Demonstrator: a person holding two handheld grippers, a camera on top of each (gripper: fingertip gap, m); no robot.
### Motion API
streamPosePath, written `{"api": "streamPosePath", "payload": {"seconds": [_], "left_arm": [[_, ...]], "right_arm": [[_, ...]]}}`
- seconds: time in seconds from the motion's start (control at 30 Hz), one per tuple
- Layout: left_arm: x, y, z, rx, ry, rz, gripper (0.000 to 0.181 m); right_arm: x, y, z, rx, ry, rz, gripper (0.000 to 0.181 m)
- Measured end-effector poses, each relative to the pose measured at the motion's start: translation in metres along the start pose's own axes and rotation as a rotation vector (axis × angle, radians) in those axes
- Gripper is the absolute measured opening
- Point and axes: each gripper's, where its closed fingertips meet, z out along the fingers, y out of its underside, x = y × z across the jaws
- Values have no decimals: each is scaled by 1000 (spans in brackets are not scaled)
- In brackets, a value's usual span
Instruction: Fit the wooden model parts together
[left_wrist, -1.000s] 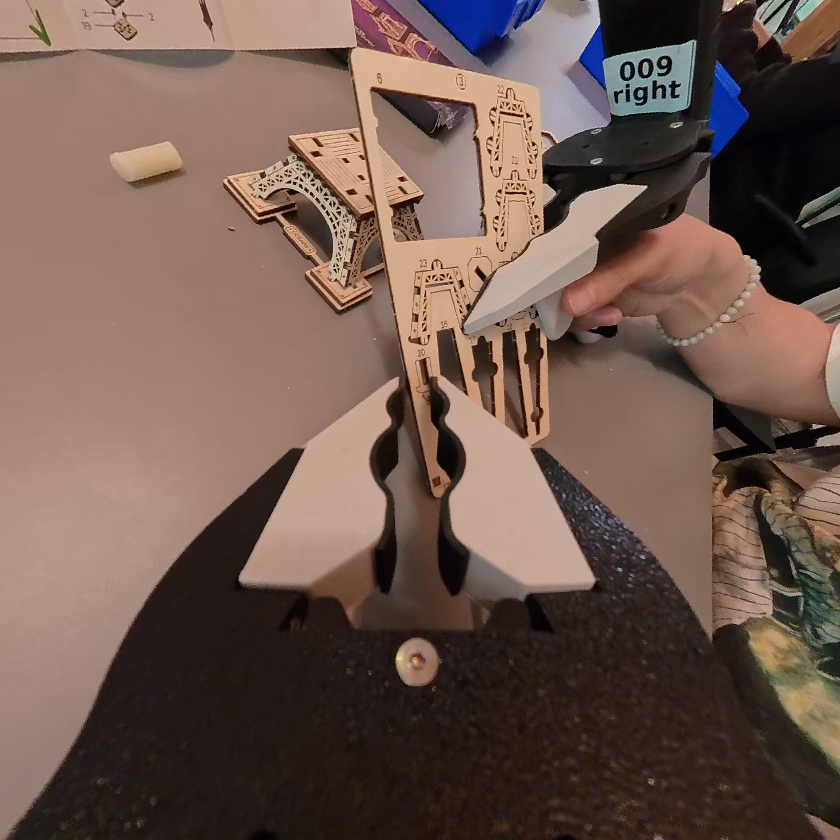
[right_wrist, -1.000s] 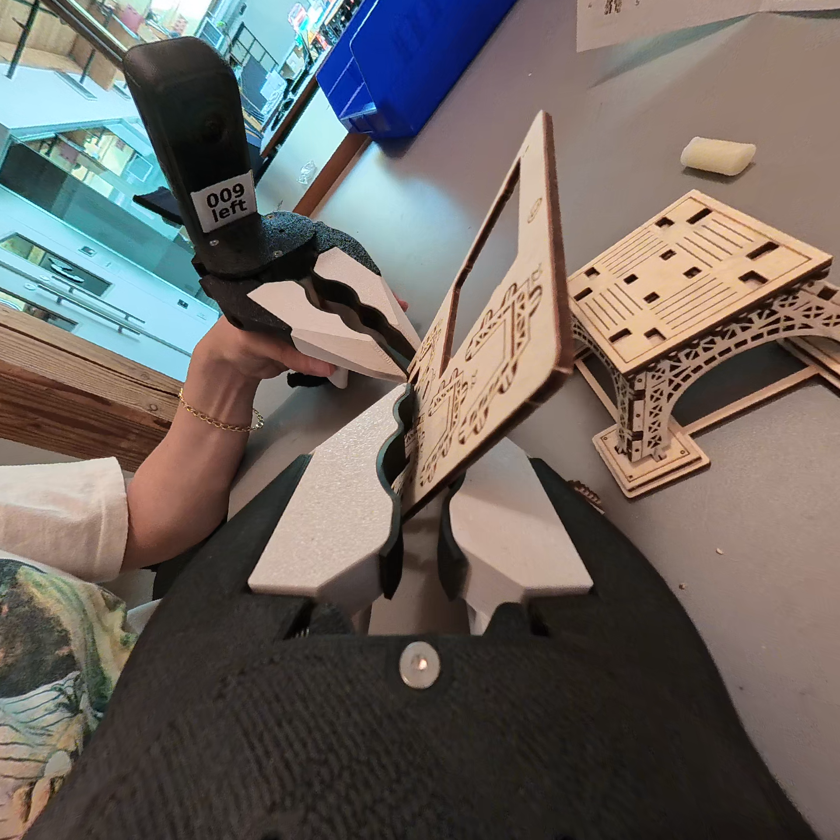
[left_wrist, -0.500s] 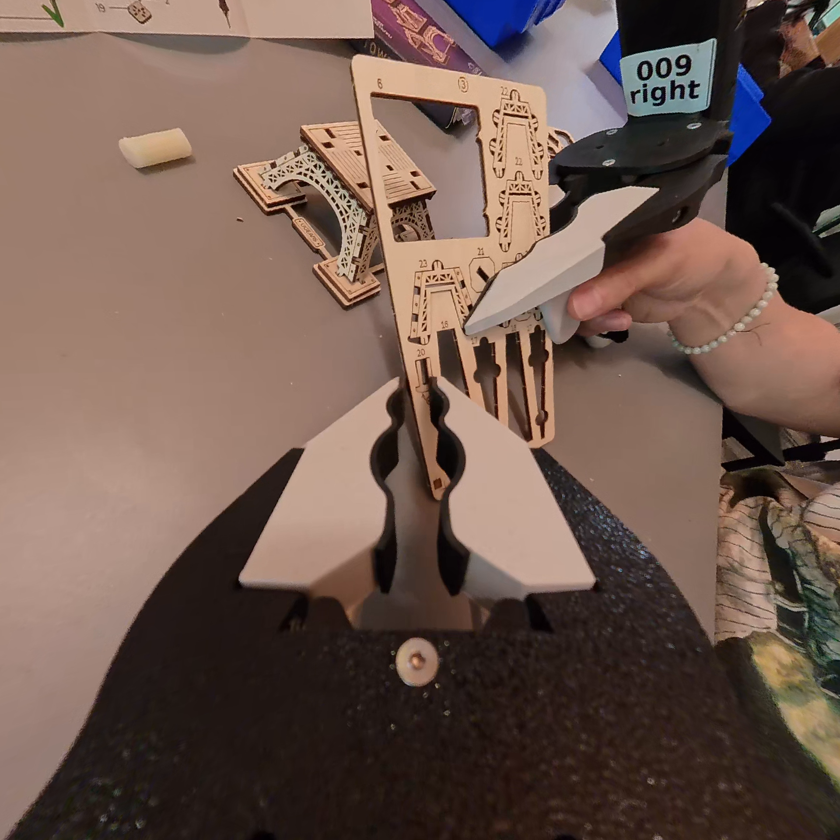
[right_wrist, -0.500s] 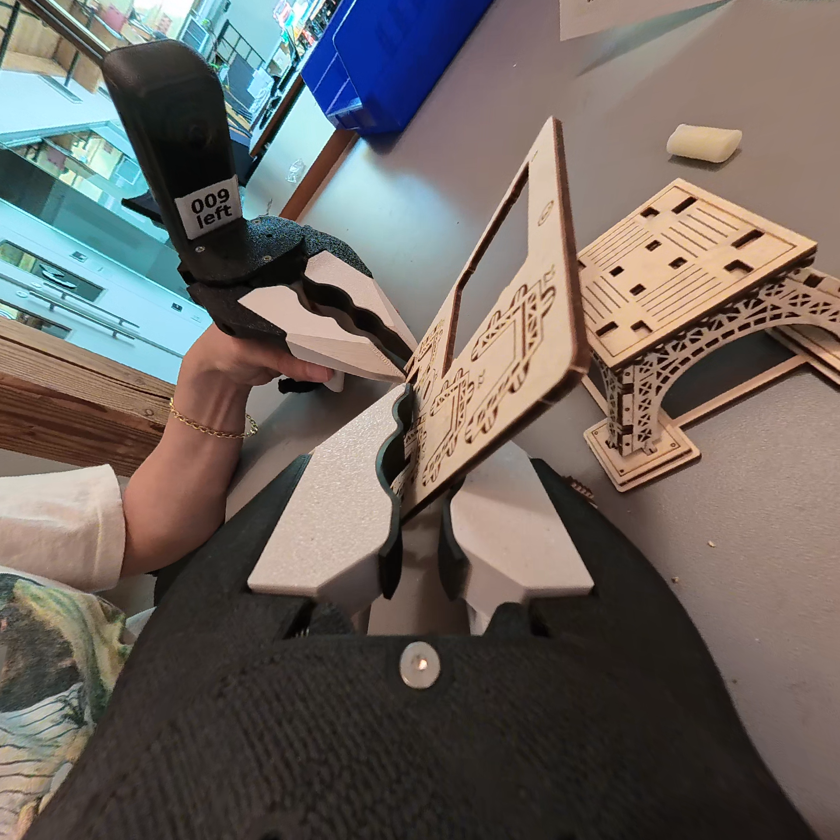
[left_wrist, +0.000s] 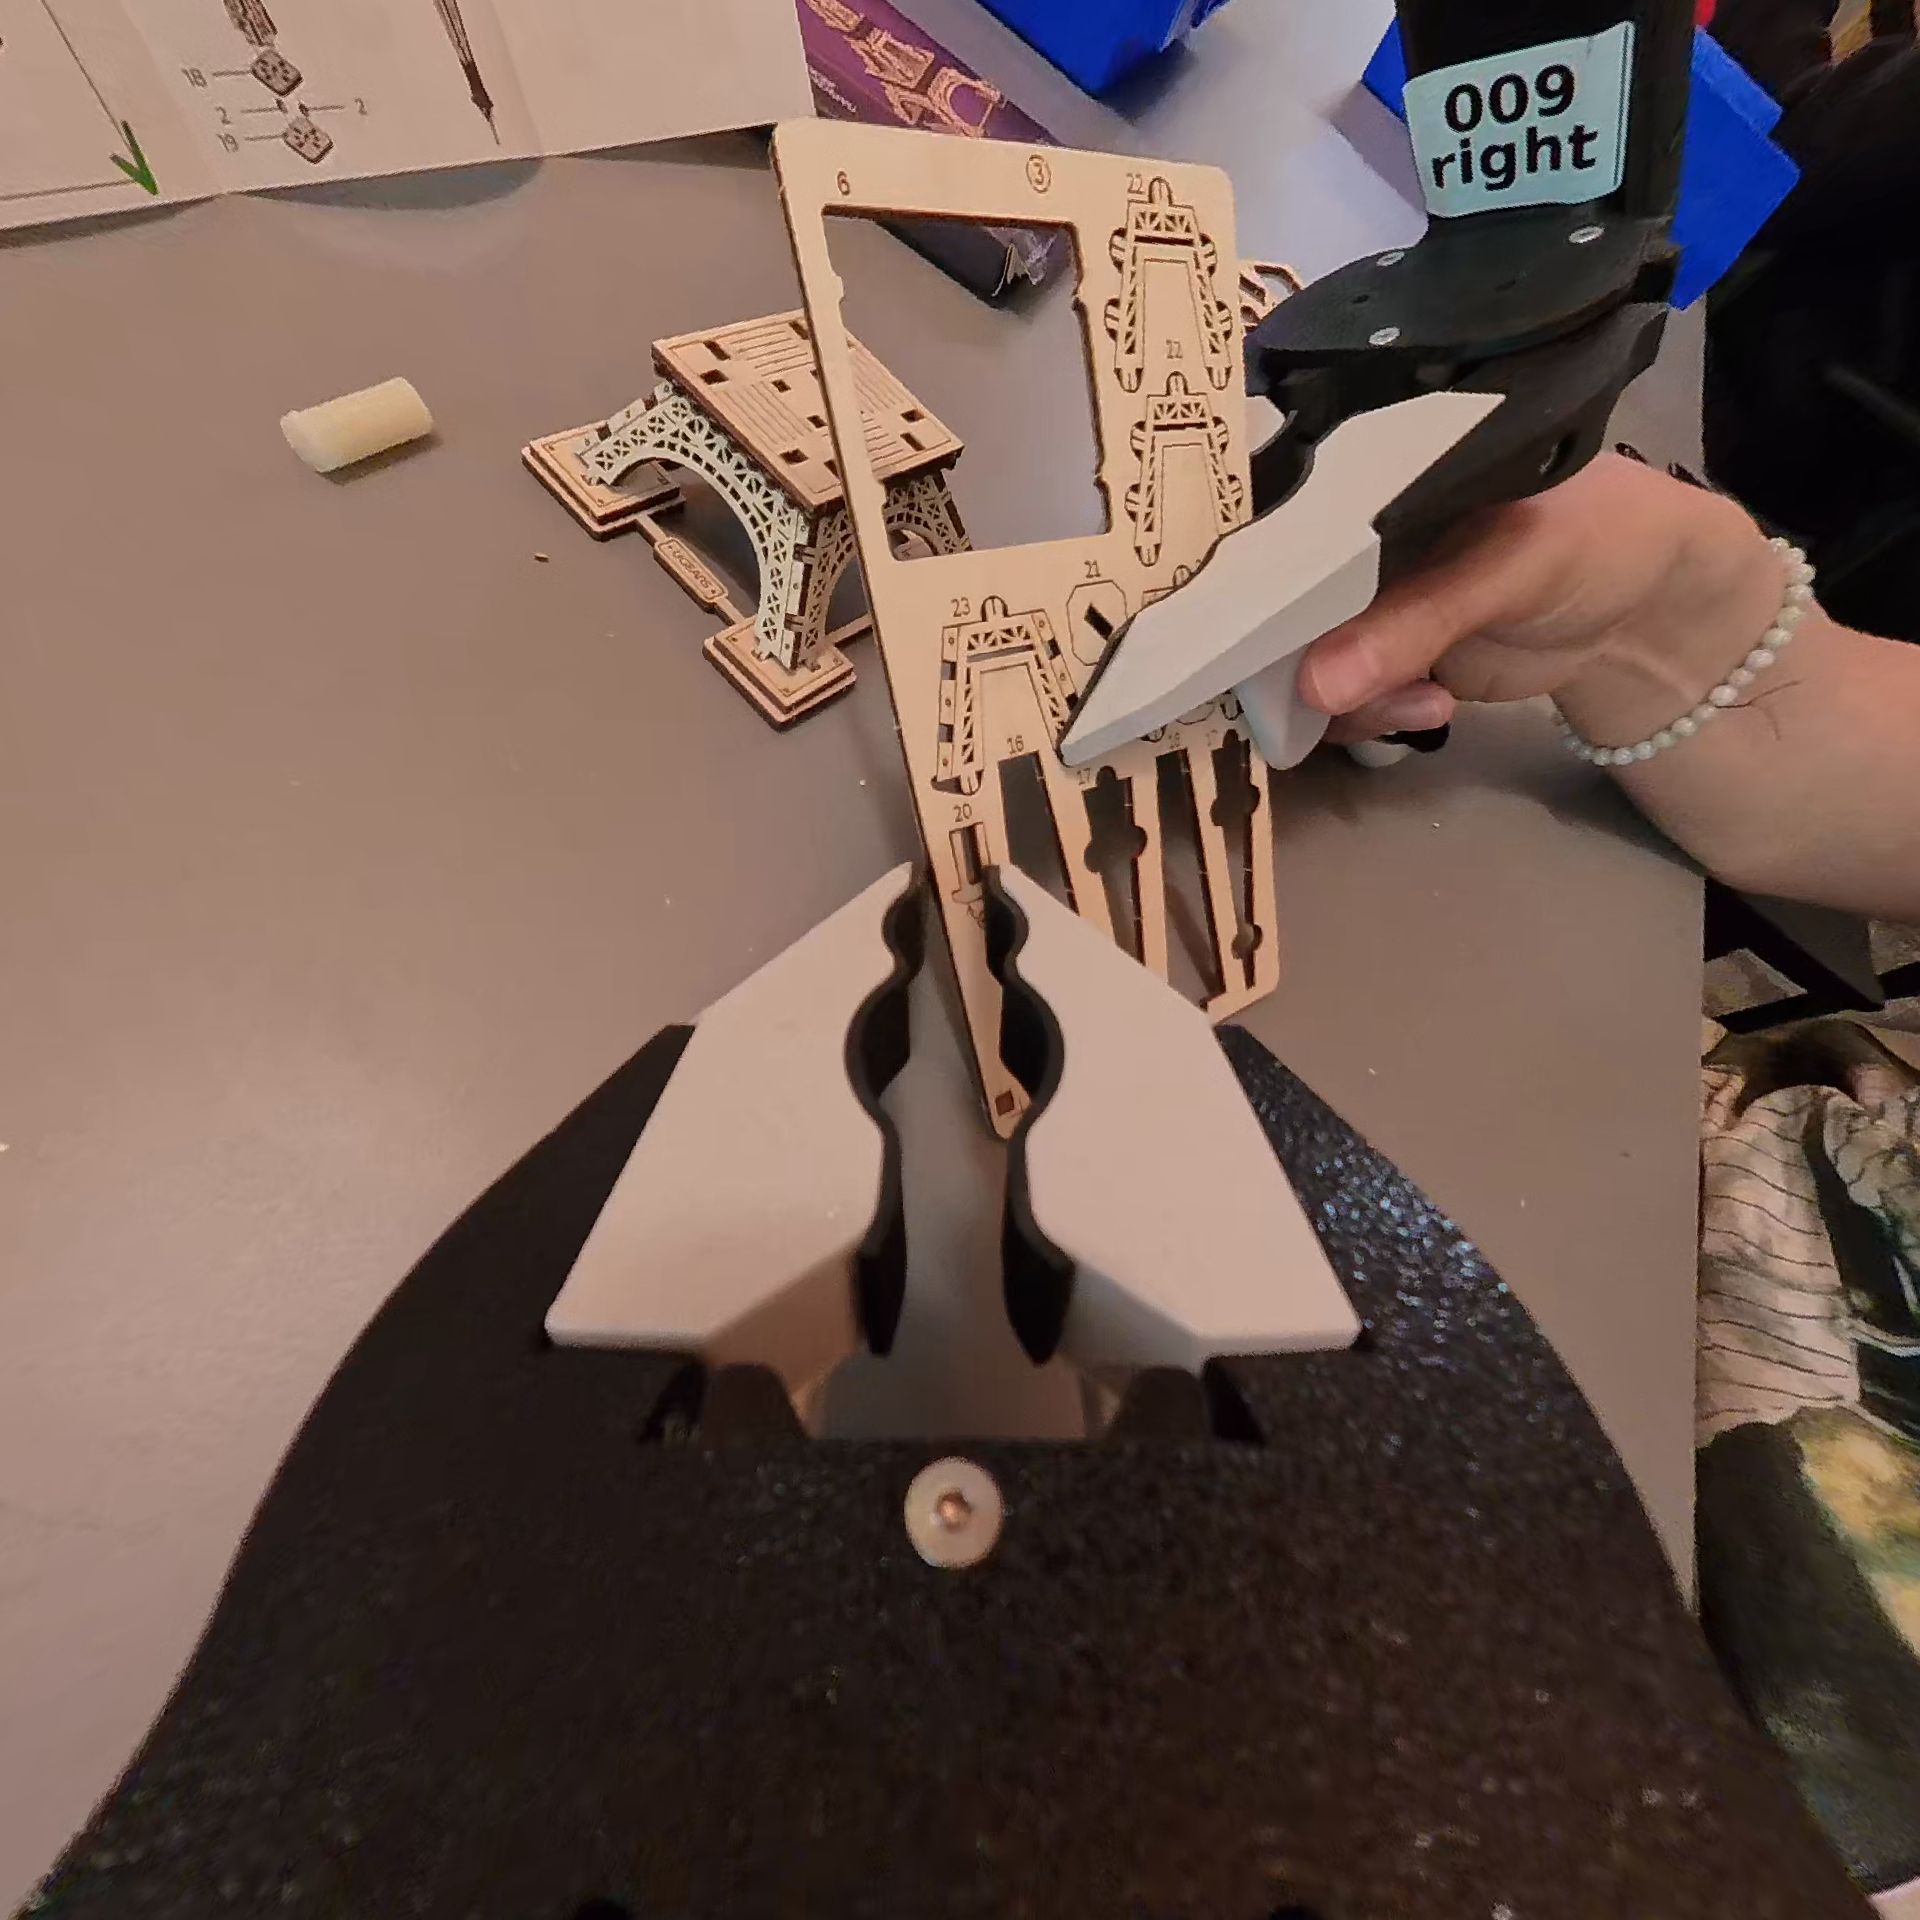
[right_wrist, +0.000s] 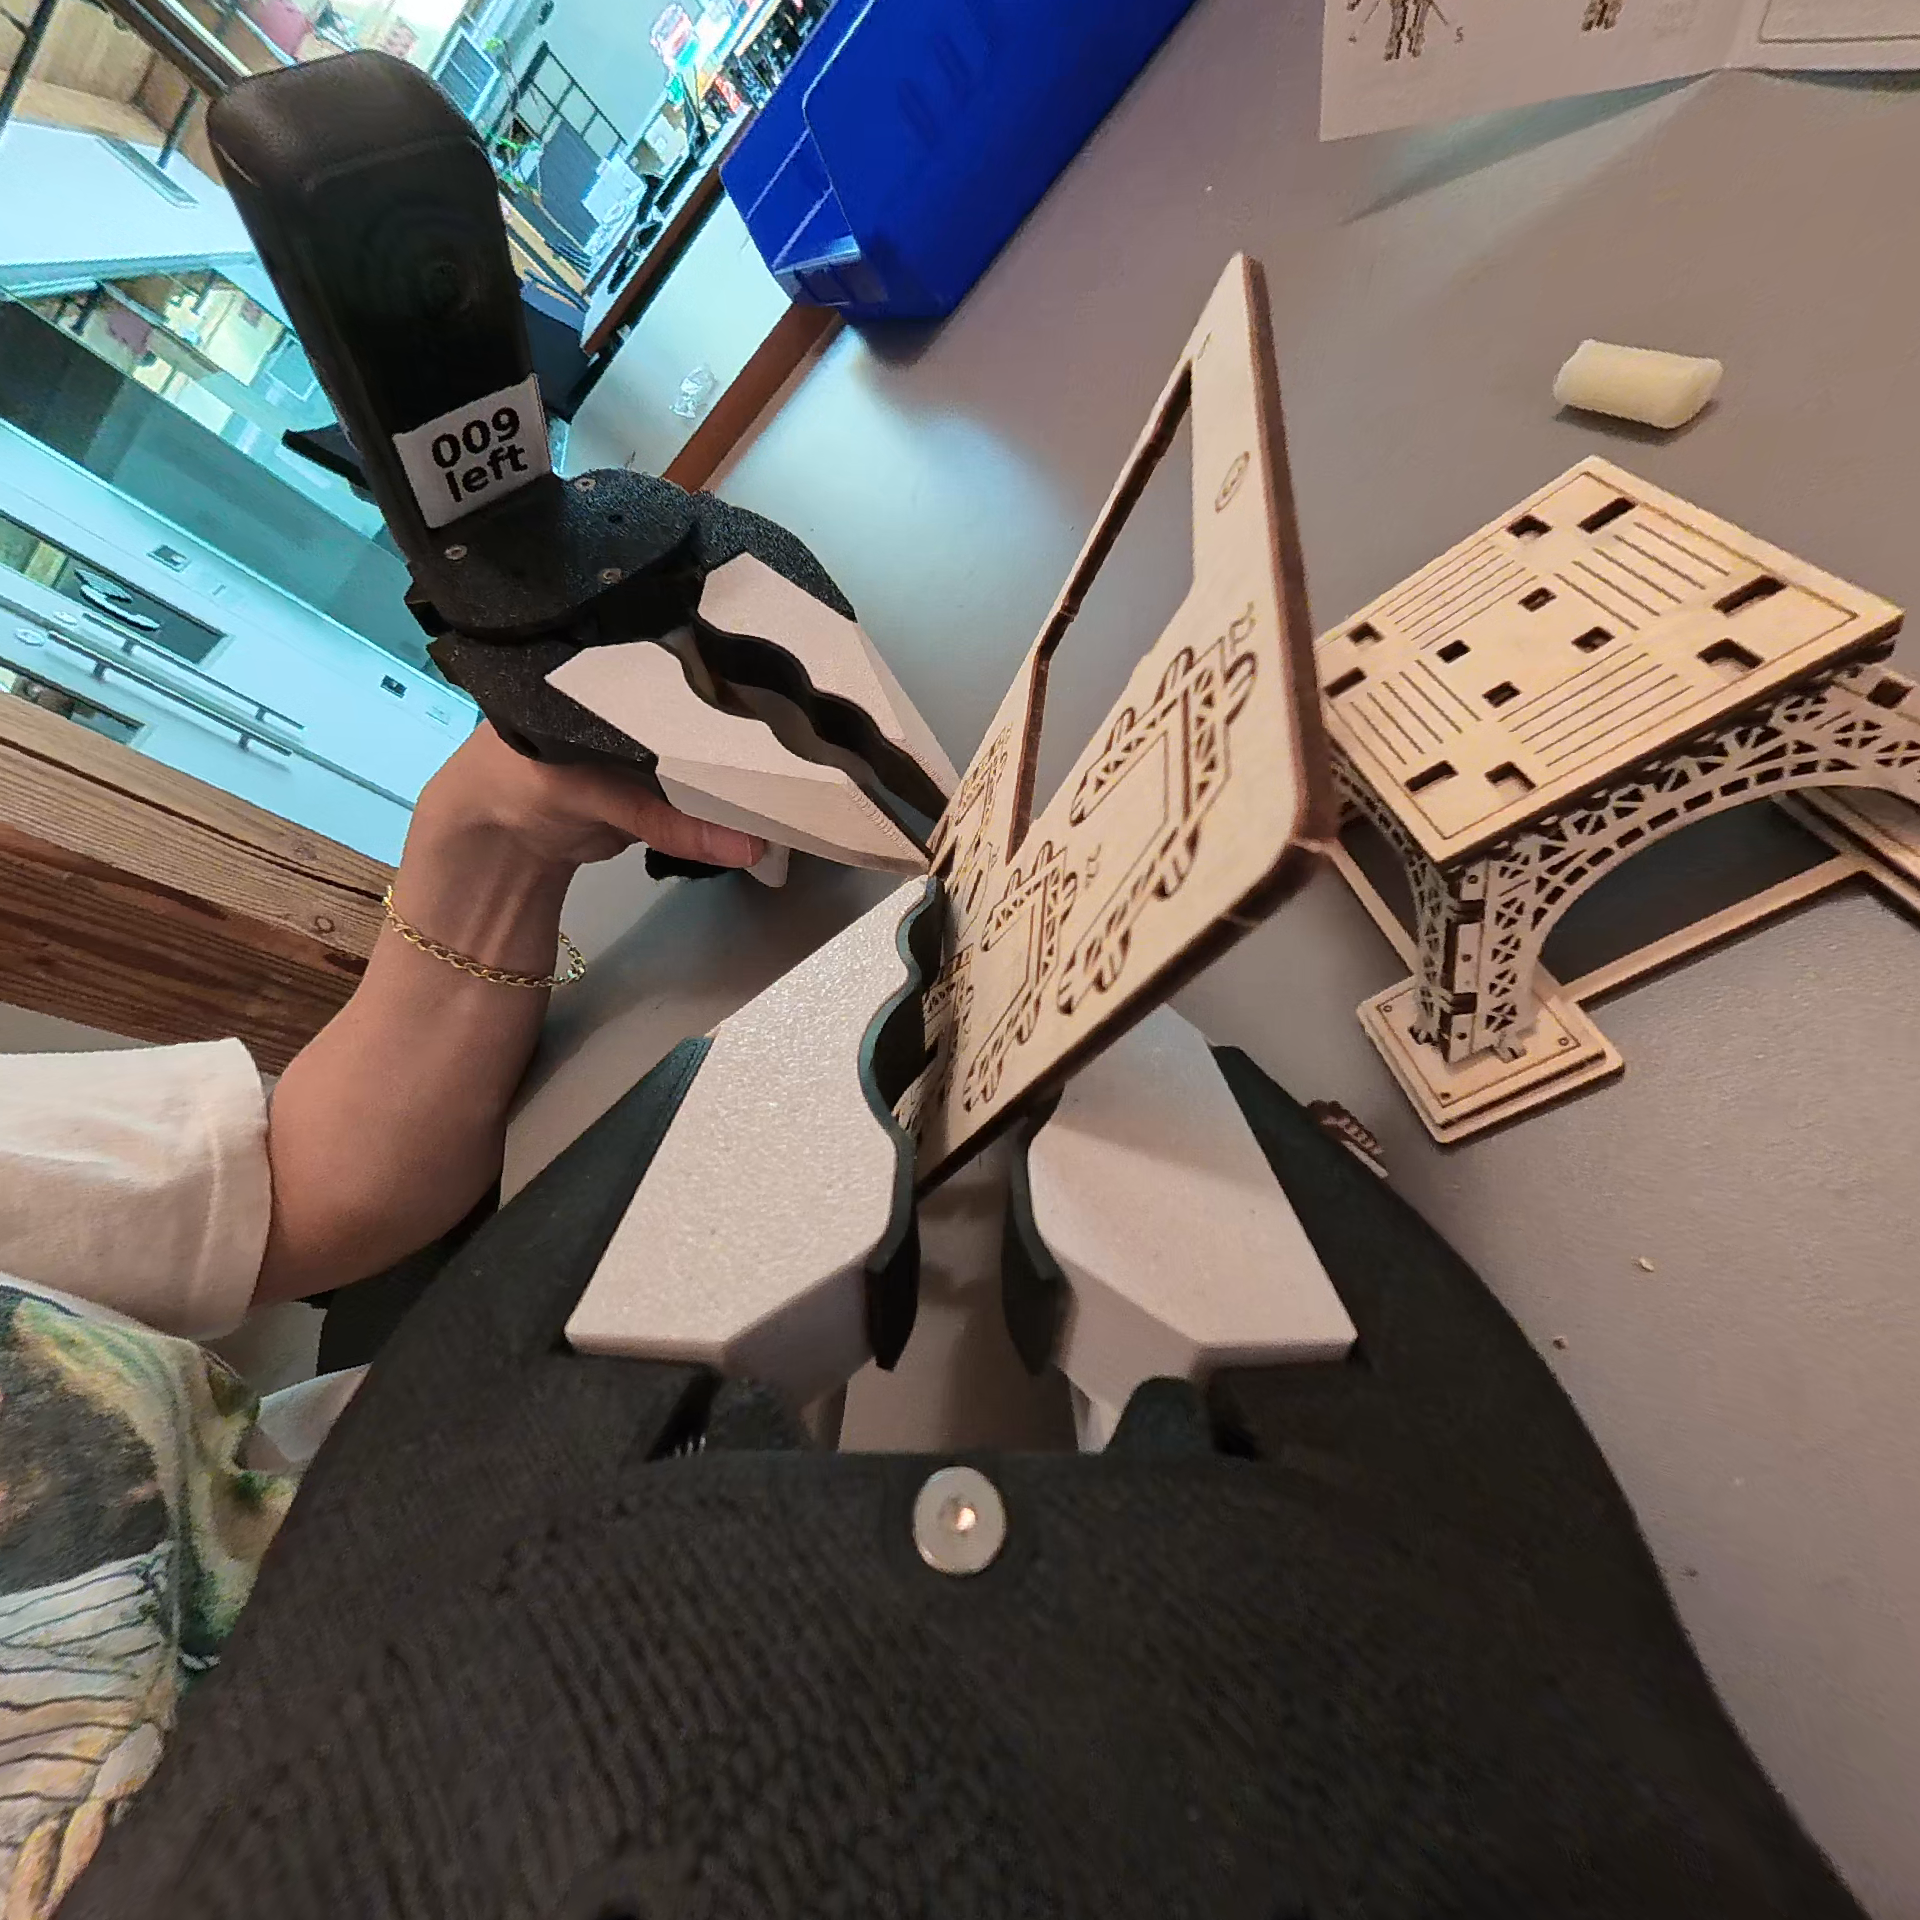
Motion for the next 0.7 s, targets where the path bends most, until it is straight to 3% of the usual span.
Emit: {"api": "streamPosePath", "payload": {"seconds": [0.23,0.53,0.7], "left_arm": [[0,-1,-2,-73,-115,108,10],[1,-1,-3,-104,-161,125,10],[0,-6,-8,-83,-185,240,28]], "right_arm": [[-3,0,0,5,2,-27,4],[-5,-1,0,10,-9,-32,4],[-12,-2,-2,21,-80,-25,2]]}}
